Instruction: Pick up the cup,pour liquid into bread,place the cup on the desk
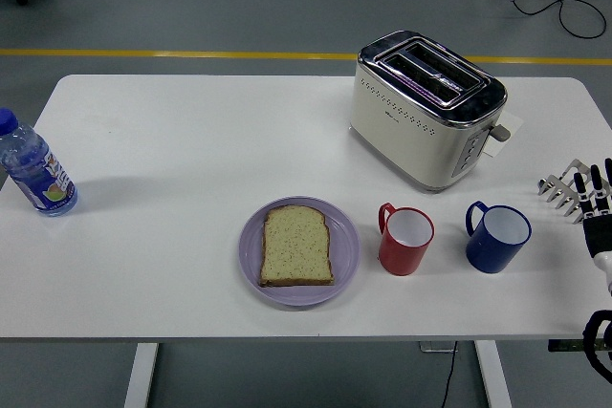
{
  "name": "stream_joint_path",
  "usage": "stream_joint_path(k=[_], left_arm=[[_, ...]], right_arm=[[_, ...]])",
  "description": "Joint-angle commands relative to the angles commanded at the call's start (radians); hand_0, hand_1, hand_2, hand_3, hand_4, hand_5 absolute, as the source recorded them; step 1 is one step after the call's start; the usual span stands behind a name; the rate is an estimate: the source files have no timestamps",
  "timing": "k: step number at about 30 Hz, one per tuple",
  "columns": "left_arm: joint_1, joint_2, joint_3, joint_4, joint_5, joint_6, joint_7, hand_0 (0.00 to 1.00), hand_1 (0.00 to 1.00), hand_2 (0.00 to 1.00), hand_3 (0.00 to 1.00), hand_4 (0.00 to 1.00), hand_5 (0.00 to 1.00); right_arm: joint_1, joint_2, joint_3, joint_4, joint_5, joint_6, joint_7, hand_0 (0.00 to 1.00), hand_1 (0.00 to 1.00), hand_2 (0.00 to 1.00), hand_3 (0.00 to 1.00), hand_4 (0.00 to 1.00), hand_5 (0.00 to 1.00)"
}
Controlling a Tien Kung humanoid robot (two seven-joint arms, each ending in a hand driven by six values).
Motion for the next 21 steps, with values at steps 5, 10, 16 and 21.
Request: stream_joint_path(k=[5, 10, 16, 21], left_arm=[[-0.003, 0.002, 0.005, 0.0, -0.001, -0.001, 0.001, 0.638, 0.647, 0.661, 0.56, 0.325, 0.84], [-0.005, 0.003, 0.005, -0.001, 0.0, 0.0, 0.0, 0.638, 0.647, 0.661, 0.56, 0.325, 0.84], [-0.007, 0.005, 0.005, -0.001, 0.001, 0.0, 0.0, 0.638, 0.648, 0.661, 0.558, 0.325, 0.838], [-0.01, 0.006, 0.007, 0.0, 0.001, 0.0, 0.0, 0.639, 0.647, 0.661, 0.558, 0.325, 0.838]], right_arm=[[-0.005, -0.005, 0.0, 0.009, -0.081, -0.02, 0.021, 0.649, 0.572, 0.643, 0.611, 0.574, 0.228], [-0.017, -0.022, 0.003, 0.028, -0.253, -0.051, 0.043, 0.649, 0.572, 0.643, 0.611, 0.574, 0.228], [-0.049, -0.044, -0.02, 0.045, -0.5, -0.049, 0.013, 0.748, 0.701, 0.778, 0.823, 0.801, 0.246], [-0.065, -0.055, -0.041, 0.051, -0.676, -0.054, 0.007, 0.873, 0.814, 0.927, 0.981, 0.903, 0.207]])
